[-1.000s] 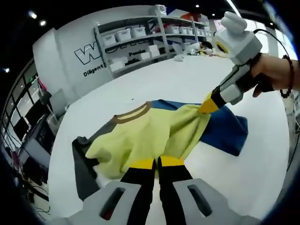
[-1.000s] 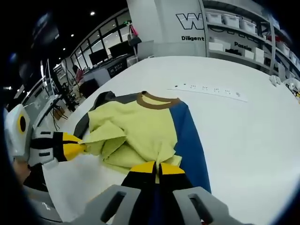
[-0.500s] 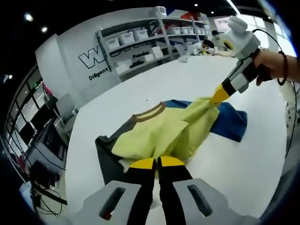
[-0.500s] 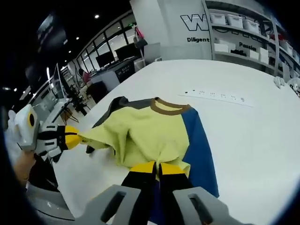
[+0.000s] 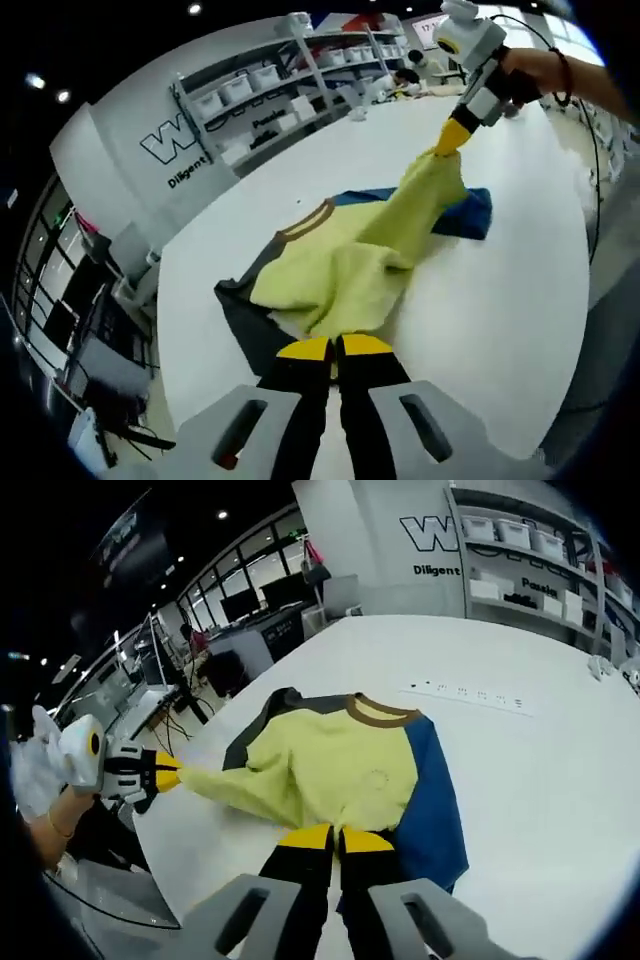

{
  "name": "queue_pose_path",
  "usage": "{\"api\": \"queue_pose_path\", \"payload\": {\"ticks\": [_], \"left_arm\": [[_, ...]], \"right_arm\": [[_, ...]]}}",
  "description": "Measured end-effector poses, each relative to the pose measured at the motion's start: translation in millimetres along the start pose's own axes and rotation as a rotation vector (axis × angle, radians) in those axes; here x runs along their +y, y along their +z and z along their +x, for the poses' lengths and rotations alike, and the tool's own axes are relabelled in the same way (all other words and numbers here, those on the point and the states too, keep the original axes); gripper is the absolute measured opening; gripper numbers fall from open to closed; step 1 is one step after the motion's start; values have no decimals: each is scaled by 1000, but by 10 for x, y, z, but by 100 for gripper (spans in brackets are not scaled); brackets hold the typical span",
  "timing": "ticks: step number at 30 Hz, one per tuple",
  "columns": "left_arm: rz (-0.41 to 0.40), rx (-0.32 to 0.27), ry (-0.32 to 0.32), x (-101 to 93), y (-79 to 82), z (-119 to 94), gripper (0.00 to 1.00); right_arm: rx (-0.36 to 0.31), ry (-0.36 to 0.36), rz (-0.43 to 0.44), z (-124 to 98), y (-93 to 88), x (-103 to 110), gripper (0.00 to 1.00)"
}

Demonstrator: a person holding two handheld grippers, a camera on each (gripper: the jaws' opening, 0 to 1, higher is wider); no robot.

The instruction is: Fold the garment on the visible template until the final outline fits inside the template.

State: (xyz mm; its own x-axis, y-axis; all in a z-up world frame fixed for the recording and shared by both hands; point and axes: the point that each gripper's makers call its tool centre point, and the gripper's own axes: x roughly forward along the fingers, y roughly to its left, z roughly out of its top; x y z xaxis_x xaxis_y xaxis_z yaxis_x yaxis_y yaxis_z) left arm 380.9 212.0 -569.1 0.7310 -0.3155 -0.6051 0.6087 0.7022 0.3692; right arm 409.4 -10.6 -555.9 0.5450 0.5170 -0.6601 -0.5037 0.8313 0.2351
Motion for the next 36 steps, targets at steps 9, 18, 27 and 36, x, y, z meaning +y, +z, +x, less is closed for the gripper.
{"api": "queue_pose_path", "payload": {"ticks": [9, 18, 27, 36], "left_arm": [[10, -6, -38, -59, -64, -206, 4], [160, 53, -153, -291, -288, -375, 4], [210, 137, -212, -344, -695, -389, 4], [230, 216, -283, -504, -984, -326, 4]], "right_arm": [[36, 26, 50, -232, -163, 120, 0], [102, 20, 104, -372, -391, 60, 0], [120, 77, 276, -371, -510, 3, 0], [148, -6, 269, -199, -651, -280, 0]]}}
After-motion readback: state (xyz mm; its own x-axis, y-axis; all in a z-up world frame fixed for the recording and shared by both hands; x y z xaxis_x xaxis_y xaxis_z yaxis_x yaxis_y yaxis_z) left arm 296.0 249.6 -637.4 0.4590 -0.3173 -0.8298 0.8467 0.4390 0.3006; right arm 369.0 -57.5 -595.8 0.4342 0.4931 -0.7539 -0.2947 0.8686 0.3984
